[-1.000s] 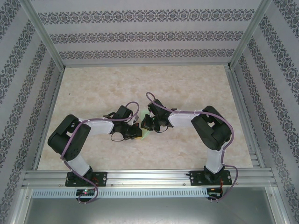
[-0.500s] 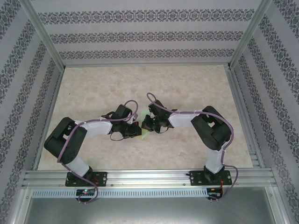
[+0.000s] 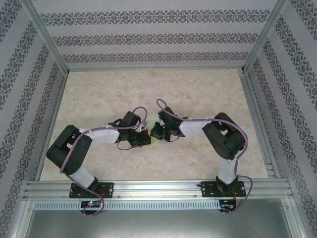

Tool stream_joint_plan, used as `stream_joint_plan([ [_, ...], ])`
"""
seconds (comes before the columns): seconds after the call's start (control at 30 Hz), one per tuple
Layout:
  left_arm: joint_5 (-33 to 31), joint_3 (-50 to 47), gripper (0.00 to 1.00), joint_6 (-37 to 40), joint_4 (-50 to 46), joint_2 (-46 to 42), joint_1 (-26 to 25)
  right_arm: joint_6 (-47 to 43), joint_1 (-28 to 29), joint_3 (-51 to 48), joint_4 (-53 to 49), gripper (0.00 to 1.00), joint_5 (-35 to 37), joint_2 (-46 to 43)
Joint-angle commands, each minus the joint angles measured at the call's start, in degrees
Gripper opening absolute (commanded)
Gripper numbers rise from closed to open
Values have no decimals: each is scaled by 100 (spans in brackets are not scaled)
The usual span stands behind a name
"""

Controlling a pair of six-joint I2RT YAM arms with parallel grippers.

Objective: Fold a paper plane with a square sheet of paper (pick it up from the middle)
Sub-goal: Third fold the triangle at the center of the table.

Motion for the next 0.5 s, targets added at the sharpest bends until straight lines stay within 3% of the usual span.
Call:
stream_joint_plan([
  [0.0,138,24,5,-33,236,96,-99,85,-72,-91,109,0,189,-166],
  [0.47,148,100,6,-64,299,298,-168,217,-110,-215,331,0,192,-214],
])
